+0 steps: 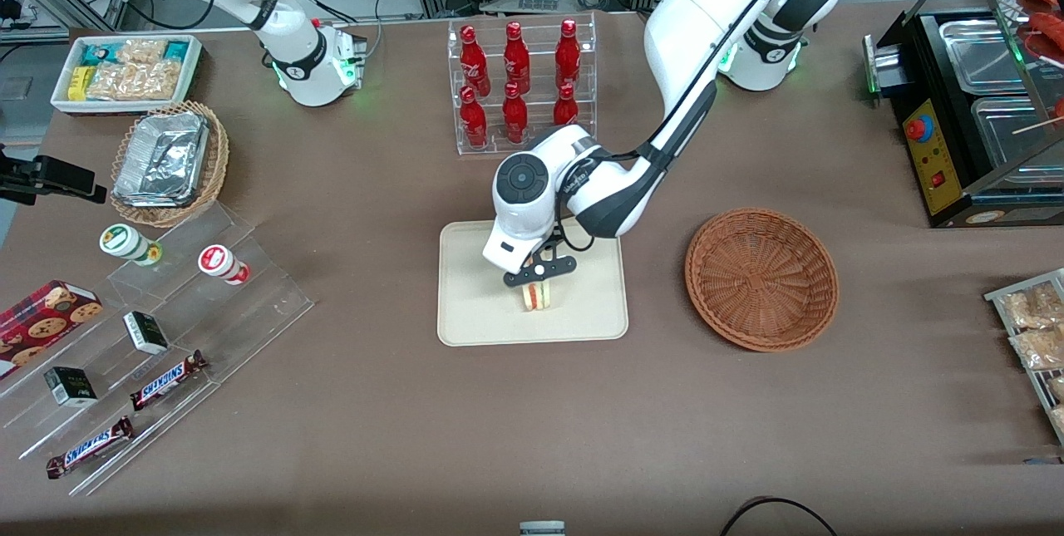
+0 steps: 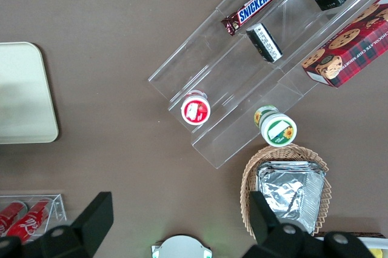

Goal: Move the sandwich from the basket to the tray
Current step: 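Lower the sandwich onto the tray and open the left gripper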

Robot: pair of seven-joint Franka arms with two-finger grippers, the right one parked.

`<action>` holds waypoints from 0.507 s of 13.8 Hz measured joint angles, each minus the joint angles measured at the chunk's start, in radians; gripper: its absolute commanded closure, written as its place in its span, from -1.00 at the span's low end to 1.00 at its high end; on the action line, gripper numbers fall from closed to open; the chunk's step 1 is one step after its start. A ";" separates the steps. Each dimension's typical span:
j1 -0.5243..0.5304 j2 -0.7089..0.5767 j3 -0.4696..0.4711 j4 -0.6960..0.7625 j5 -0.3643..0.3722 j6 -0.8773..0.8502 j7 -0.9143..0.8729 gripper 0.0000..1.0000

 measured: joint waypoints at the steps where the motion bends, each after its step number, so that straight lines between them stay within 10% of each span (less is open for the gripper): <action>1: 0.000 0.001 0.004 0.000 0.000 0.000 -0.001 1.00; 5: 0.000 0.016 0.012 0.000 0.000 0.009 -0.001 0.75; 6: 0.000 0.019 0.012 0.000 0.000 0.012 -0.001 -0.55; 7: 0.000 0.021 0.012 0.000 0.000 0.016 -0.001 -1.00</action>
